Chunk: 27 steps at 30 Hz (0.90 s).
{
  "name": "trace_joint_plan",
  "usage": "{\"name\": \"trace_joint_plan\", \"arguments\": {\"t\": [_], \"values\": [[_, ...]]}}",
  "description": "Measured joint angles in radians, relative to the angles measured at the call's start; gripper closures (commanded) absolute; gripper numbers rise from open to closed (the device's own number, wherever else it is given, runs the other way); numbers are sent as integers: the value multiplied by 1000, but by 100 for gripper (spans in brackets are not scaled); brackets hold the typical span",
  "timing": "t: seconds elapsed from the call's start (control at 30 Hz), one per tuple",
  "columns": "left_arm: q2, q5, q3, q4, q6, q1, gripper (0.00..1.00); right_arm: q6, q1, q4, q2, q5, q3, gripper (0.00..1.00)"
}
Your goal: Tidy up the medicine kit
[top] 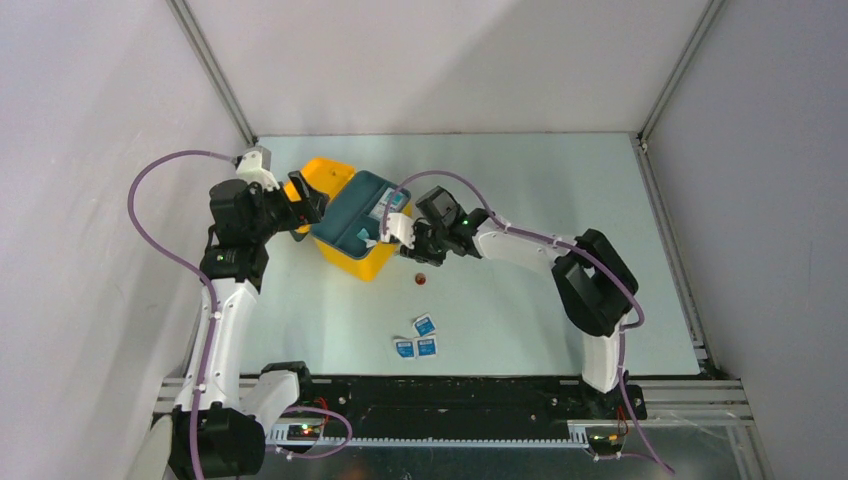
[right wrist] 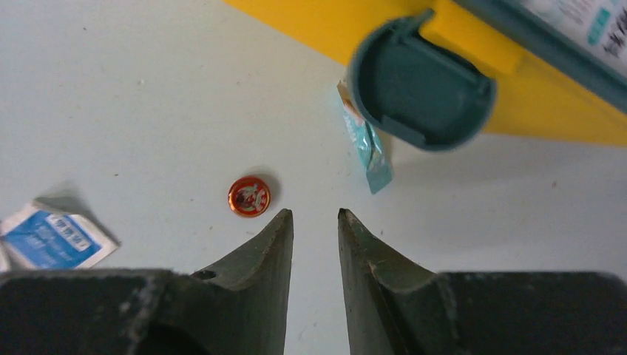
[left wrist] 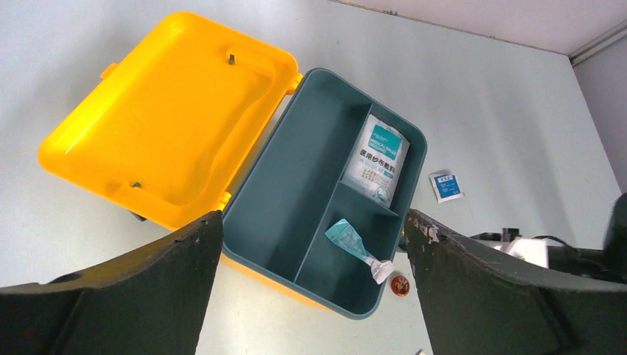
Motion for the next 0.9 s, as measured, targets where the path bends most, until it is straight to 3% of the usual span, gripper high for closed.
{"name": "trace_joint_plan", "arguments": {"t": [0.27, 0.73, 0.8, 0.9], "values": [[0, 0, 0, 1, 0, 0, 4, -228, 30, 93, 96, 26, -2, 67], [0, 0, 0, 3, 0, 6, 4, -448, 37, 226, 196, 152, -3, 69], [0, 0, 0, 3, 0, 6, 4, -461, 36, 240, 201, 162, -3, 72], [0, 0, -3, 4, 0, 6, 4, -483, 35, 256, 210, 169, -3, 88]]}}
